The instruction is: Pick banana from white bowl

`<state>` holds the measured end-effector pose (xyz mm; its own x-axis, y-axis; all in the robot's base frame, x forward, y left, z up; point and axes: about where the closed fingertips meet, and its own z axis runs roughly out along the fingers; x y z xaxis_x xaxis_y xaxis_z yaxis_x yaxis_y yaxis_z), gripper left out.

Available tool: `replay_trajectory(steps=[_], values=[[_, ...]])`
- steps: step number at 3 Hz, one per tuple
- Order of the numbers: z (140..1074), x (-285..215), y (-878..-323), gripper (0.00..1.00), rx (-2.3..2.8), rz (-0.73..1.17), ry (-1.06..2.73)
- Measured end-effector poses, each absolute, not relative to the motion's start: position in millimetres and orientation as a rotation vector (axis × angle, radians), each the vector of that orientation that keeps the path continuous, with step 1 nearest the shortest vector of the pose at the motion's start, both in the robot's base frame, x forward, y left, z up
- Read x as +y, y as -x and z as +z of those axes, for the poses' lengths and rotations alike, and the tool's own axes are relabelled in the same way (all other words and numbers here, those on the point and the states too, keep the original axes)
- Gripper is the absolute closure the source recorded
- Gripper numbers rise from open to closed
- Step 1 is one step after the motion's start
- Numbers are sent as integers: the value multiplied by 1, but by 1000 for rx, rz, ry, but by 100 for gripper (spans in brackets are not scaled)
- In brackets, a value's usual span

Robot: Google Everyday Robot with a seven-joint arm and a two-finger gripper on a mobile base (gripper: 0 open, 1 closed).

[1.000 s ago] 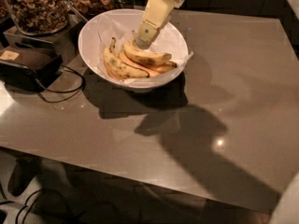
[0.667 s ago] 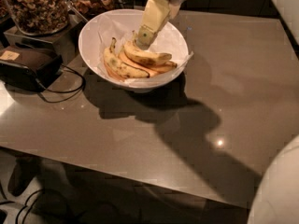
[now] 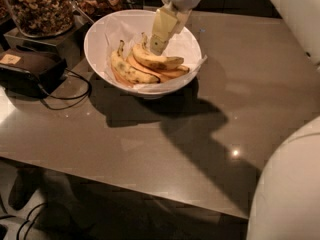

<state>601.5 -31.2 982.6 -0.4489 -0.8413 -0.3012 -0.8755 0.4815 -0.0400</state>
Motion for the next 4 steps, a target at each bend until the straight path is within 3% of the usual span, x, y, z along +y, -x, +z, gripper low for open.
replay_trajectory(steps=[4], values=[[963, 1, -584, 44, 2477, 153, 1543]])
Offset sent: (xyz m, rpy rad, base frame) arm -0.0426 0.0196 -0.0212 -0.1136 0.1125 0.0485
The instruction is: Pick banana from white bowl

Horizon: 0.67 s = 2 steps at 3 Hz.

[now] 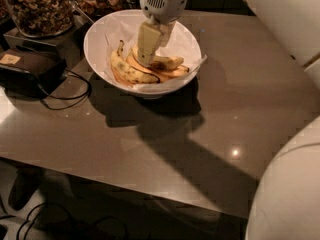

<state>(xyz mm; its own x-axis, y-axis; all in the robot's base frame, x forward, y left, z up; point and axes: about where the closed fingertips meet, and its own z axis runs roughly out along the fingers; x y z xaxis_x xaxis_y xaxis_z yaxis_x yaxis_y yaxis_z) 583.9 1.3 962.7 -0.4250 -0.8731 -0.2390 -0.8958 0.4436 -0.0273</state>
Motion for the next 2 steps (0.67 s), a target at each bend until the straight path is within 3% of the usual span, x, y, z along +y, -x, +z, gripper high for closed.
replay_trajectory(steps=[2], values=[[961, 5, -581, 44, 2481, 154, 1552]])
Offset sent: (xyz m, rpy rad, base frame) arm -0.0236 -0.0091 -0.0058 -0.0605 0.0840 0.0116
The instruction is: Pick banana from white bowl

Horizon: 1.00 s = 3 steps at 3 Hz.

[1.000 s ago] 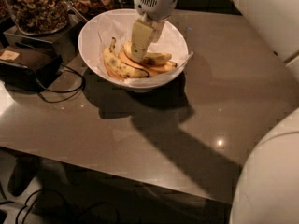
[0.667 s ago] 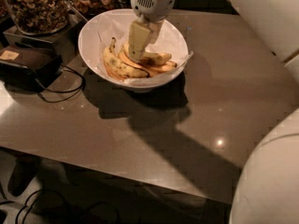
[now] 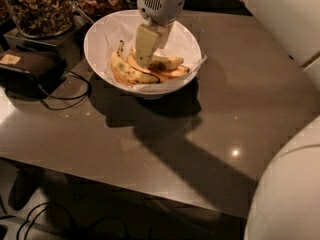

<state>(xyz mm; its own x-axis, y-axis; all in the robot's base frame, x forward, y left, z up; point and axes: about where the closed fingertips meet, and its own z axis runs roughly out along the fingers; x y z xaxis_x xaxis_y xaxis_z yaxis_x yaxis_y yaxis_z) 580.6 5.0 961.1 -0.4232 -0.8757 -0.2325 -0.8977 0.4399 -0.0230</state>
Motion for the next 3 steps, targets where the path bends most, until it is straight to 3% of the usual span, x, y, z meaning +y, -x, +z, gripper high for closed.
replay_trajectory(steps=[3], values=[[958, -60, -640, 48, 2344, -37, 1688]])
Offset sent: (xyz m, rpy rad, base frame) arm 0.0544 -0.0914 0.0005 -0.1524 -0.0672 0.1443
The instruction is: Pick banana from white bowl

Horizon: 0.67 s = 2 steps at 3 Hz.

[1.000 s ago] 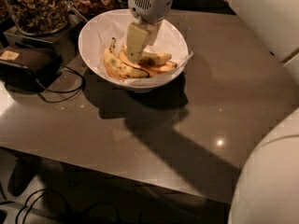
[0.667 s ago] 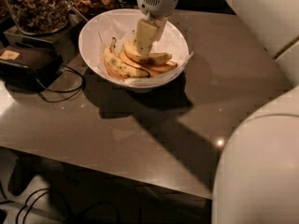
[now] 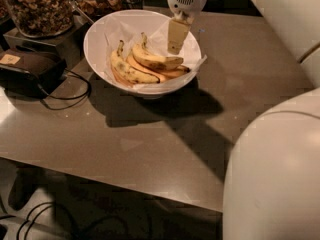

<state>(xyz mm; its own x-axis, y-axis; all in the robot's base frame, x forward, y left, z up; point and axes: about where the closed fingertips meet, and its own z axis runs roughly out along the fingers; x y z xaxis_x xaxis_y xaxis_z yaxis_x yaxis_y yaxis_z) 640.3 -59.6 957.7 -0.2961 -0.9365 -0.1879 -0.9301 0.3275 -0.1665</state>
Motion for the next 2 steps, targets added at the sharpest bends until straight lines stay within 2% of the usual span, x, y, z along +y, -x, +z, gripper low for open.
replay_trajectory(steps=[2], values=[[939, -71, -626, 45, 2280, -32, 1822]])
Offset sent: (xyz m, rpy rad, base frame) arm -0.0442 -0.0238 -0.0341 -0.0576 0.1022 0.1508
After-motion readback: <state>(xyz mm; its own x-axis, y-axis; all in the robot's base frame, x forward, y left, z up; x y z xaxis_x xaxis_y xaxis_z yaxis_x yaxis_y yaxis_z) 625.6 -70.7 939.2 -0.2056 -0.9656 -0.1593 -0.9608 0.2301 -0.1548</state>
